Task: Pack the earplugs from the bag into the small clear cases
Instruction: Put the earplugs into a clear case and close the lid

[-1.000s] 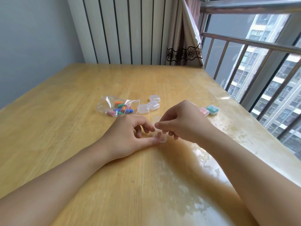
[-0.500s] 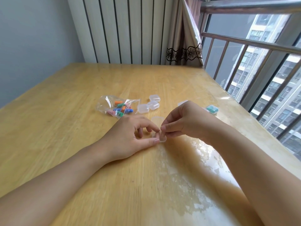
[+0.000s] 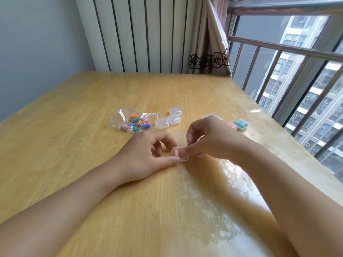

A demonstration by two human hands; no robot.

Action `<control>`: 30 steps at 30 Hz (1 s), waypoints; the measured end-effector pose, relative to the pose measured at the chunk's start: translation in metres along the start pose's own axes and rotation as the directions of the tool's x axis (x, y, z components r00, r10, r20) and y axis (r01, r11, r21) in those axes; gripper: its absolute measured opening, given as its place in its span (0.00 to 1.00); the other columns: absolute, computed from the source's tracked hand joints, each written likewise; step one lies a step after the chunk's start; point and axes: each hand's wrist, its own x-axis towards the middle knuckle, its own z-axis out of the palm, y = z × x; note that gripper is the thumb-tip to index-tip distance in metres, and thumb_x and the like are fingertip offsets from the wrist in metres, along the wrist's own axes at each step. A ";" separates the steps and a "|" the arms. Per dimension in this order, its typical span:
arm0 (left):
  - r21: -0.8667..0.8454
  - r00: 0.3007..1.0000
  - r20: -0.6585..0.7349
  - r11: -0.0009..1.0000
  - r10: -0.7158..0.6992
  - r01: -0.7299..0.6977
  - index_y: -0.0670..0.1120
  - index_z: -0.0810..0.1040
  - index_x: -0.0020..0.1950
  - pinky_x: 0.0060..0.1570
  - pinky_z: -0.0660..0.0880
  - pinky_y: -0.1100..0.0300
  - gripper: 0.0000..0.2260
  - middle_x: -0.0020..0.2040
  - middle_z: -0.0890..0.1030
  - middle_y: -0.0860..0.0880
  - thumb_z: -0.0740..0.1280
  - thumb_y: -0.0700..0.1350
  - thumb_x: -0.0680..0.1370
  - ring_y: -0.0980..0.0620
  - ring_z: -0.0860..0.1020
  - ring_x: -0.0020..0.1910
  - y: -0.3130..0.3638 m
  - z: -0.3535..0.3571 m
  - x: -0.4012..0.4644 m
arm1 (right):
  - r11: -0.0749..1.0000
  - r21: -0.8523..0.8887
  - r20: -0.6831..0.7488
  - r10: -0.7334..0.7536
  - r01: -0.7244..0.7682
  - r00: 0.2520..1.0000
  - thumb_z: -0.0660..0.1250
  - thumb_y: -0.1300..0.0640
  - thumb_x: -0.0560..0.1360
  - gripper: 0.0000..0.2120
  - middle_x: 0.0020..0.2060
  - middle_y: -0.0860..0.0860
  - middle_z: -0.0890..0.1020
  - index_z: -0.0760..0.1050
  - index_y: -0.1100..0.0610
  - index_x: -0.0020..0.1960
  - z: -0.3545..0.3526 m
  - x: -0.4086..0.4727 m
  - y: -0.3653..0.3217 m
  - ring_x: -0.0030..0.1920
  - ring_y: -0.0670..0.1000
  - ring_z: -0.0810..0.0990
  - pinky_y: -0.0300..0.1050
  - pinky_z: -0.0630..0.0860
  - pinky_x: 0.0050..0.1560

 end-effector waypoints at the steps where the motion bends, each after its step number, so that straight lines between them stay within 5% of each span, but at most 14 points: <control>1: -0.001 1.000 -0.002 1.000 -0.006 0.006 0.55 0.81 0.48 0.37 0.70 0.73 0.12 0.45 0.83 0.57 0.79 0.52 0.69 0.60 0.76 0.38 0.001 0.000 0.000 | 0.999 0.045 -0.008 0.003 -0.002 1.000 0.83 0.59 0.66 0.15 0.32 0.55 0.80 0.76 0.60 0.40 -0.003 0.000 0.000 0.31 0.51 0.80 0.47 0.78 0.38; 4: -0.030 1.000 -0.023 1.000 -0.012 0.011 0.55 0.78 0.53 0.36 0.70 0.73 0.17 0.45 0.82 0.55 0.80 0.51 0.68 0.58 0.76 0.37 0.001 0.001 0.000 | 0.977 0.214 -0.055 0.039 -0.027 0.998 0.79 0.62 0.70 0.13 0.37 0.56 0.81 0.76 0.63 0.48 -0.013 0.001 0.001 0.35 0.53 0.82 0.45 0.81 0.37; 7: -0.075 0.999 -0.037 0.997 -0.030 0.027 0.56 0.73 0.61 0.36 0.69 0.73 0.26 0.45 0.82 0.54 0.81 0.50 0.68 0.56 0.77 0.37 0.001 0.002 0.000 | 0.983 0.184 -0.014 0.031 -0.028 0.999 0.76 0.61 0.74 0.15 0.44 0.55 0.85 0.80 0.60 0.59 -0.009 0.001 0.002 0.34 0.48 0.82 0.41 0.80 0.36; 10: -0.056 0.999 -0.031 0.998 -0.025 0.023 0.57 0.72 0.66 0.36 0.69 0.74 0.31 0.45 0.81 0.53 0.81 0.50 0.67 0.59 0.76 0.36 0.000 0.002 0.000 | 0.985 0.169 0.031 -0.038 0.032 0.999 0.75 0.61 0.75 0.11 0.45 0.56 0.86 0.83 0.60 0.57 -0.003 0.001 0.003 0.36 0.50 0.83 0.45 0.84 0.41; 15: 0.072 0.996 -0.039 0.995 0.079 -0.076 0.55 0.83 0.51 0.36 0.69 0.74 0.16 0.47 0.80 0.57 0.81 0.52 0.66 0.54 0.80 0.40 -0.001 -0.002 0.001 | 0.987 0.013 0.047 -0.163 0.163 0.985 0.77 0.55 0.73 0.04 0.41 0.51 0.88 0.87 0.55 0.46 -0.011 -0.004 -0.002 0.44 0.58 0.86 0.55 0.85 0.47; 19: 0.117 0.988 -0.004 0.982 0.152 -0.151 0.54 0.84 0.50 0.35 0.69 0.74 0.18 0.49 0.82 0.58 0.82 0.56 0.63 0.53 0.81 0.42 -0.001 -0.005 0.000 | 0.966 -0.161 0.117 -0.186 0.204 0.976 0.80 0.52 0.69 0.04 0.37 0.50 0.87 0.86 0.48 0.42 -0.005 -0.005 -0.002 0.42 0.56 0.87 0.63 0.83 0.47; 25: 0.073 0.990 -0.027 0.988 0.141 -0.138 0.55 0.86 0.49 0.35 0.68 0.75 0.12 0.44 0.85 0.57 0.80 0.52 0.67 0.56 0.81 0.43 -0.001 -0.004 -0.001 | 0.961 -0.165 0.105 -0.206 0.221 0.973 0.81 0.52 0.68 0.05 0.38 0.53 0.88 0.87 0.48 0.42 -0.002 -0.002 0.000 0.43 0.57 0.86 0.62 0.83 0.47; 30: 0.051 0.992 -0.034 0.991 0.121 -0.120 0.50 0.87 0.46 0.34 0.67 0.76 0.08 0.37 0.82 0.58 0.80 0.45 0.69 0.67 0.76 0.32 0.005 -0.004 -0.003 | 0.948 -0.212 0.117 -0.216 0.237 0.969 0.81 0.53 0.67 0.06 0.36 0.44 0.86 0.86 0.50 0.42 -0.002 -0.002 0.000 0.42 0.51 0.86 0.56 0.84 0.45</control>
